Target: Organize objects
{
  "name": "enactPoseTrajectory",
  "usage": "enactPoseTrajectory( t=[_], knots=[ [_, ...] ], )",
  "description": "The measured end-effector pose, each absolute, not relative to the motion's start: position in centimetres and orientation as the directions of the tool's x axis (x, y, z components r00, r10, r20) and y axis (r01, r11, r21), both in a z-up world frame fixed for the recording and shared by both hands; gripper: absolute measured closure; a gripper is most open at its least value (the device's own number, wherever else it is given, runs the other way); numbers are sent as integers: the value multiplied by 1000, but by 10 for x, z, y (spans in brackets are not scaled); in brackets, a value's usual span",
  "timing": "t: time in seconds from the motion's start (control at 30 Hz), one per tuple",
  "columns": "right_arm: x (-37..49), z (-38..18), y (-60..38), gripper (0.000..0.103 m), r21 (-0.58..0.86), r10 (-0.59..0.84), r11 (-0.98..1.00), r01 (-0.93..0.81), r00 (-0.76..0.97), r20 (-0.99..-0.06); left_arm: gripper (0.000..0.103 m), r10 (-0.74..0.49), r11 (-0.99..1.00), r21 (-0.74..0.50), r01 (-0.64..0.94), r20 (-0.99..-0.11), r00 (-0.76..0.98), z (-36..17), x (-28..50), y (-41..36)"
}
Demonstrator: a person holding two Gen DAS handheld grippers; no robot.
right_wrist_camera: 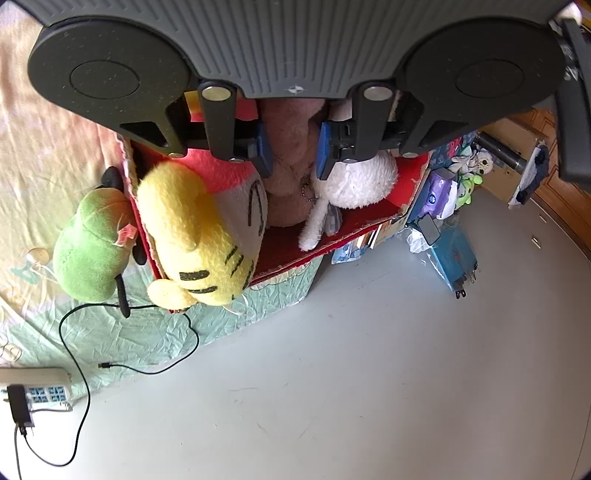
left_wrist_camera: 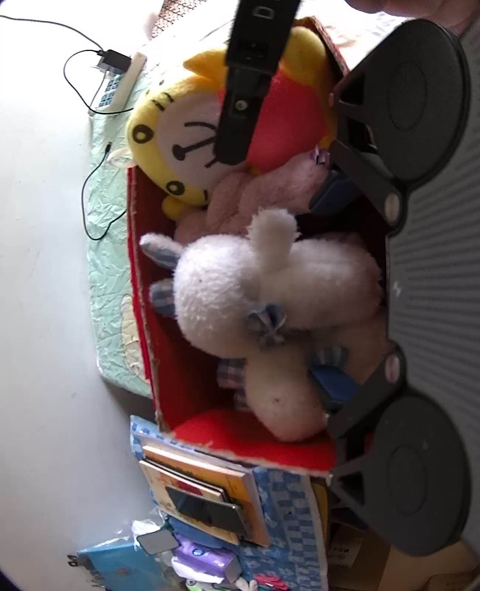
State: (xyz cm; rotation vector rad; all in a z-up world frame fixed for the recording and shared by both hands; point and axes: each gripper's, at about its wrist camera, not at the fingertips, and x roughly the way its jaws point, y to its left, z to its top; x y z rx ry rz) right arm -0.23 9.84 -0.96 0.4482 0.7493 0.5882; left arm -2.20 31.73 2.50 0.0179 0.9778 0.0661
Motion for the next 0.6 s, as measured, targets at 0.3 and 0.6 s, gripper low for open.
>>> enactPoseTrajectory(
  t=[0.3, 0.6],
  knots=[
    [-25, -3, 90, 65, 563, 631, 750, -346, 627, -456, 11, 98, 995, 62, -81, -806, 583, 39, -41, 321],
    [-49, 1, 90, 65, 560, 647, 738, -377, 631, -428, 10, 136, 989, 71, -132, -796, 590, 47, -63, 325]
  ],
)
